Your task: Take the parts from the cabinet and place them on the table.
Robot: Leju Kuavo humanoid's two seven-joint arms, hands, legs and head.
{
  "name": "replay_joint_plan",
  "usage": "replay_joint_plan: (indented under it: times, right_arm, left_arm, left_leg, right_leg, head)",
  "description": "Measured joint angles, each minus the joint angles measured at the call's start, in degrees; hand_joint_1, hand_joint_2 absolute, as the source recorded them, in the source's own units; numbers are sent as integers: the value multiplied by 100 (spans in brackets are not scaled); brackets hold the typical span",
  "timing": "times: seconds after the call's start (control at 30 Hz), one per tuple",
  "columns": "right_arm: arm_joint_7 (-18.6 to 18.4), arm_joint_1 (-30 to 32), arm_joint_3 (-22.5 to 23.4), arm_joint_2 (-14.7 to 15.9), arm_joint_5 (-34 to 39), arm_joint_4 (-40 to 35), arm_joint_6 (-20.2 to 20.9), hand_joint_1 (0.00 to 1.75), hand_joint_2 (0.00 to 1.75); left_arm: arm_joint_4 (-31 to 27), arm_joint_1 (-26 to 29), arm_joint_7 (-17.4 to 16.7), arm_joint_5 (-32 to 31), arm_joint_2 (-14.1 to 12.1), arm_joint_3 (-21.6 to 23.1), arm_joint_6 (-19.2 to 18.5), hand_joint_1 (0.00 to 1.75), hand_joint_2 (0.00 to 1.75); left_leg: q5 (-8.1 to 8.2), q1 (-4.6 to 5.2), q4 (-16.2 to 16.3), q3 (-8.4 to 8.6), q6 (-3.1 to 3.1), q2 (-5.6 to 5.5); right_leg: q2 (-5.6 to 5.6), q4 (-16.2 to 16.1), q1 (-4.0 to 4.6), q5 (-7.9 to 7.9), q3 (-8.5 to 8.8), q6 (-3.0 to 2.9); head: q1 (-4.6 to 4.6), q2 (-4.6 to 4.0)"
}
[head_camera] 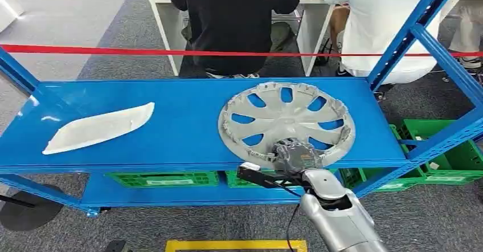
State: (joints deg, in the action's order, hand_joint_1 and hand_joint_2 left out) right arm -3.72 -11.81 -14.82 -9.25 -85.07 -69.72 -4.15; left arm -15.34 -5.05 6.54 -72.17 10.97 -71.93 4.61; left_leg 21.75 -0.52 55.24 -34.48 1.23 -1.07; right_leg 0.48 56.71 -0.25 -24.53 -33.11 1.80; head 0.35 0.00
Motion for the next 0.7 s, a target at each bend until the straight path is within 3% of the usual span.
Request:
replay_joint_plan:
  times: [0.4, 0.7]
  right_arm:
    - [170, 71, 210, -157, -173, -118, 2, 175, 175]
    - [240, 325, 210, -157, 107, -1265, 24, 175, 175]
  left_arm:
    - [0, 2, 0, 37, -2, -4, 41, 0, 0]
    - [2, 8, 2, 188, -2, -35, 87, 0, 0]
  left_leg:
    - [-13, 0, 0, -8, -3, 0]
    - [-25, 0, 0, -46, -5, 0]
  right_leg:
    - [-1, 0, 0, 36, 2, 29]
    - [0, 2, 0, 48, -13, 36]
  head:
    - [0, 0]
    - [-2, 0]
